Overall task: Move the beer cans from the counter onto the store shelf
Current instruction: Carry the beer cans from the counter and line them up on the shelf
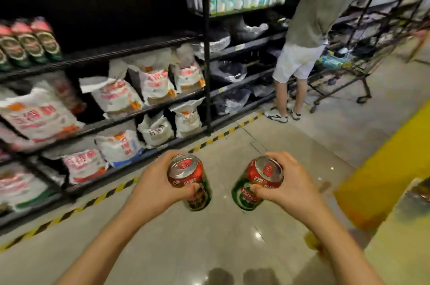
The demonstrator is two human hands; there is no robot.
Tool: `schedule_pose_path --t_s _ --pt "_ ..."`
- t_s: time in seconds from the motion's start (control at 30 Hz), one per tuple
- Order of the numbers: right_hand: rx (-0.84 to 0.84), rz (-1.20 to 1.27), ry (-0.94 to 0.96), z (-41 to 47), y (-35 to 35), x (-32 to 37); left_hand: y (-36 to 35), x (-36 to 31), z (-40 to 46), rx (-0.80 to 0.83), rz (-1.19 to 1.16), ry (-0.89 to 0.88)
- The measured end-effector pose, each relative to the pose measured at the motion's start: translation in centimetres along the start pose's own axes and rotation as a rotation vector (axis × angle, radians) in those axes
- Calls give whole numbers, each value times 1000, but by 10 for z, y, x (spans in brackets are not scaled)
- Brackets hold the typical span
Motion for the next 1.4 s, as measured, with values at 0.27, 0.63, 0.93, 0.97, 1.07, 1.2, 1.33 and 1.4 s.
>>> schedule_pose_path --t_s 0.27,0.63,0.93,0.97,1.07,1.2,1.33,1.4 --pt "109 61 165 156 -105 107 154 62 68 -258 -23 67" --pt "260 12 360 387 -204 185 280 116 233 -431 -6 106" --pt "393 39 545 558 -319 279 410 195 326 -620 57 256" --pt "397 38 553 574 -332 286 424 205 336 -627 60 263" --pt "387 36 563 620 -370 306 467 233 374 -645 82 247" --pt "363 64 538 674 -407 328 515 258 430 -599 129 218" --pt "306 91 510 724 -424 341 546 265 490 -517 163 191" --pt "296 61 515 747 -429 345 555 262 519 -458 190 159"
Point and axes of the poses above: each hand's wrist, its own z-axis towards the middle knuckle, its own y-axis out of the back of the hand, x = y × z, the point moved 7 cm from there along z, towards the middle knuckle, and after that the axes turned 1 degree about y, right-handed, at the moved point
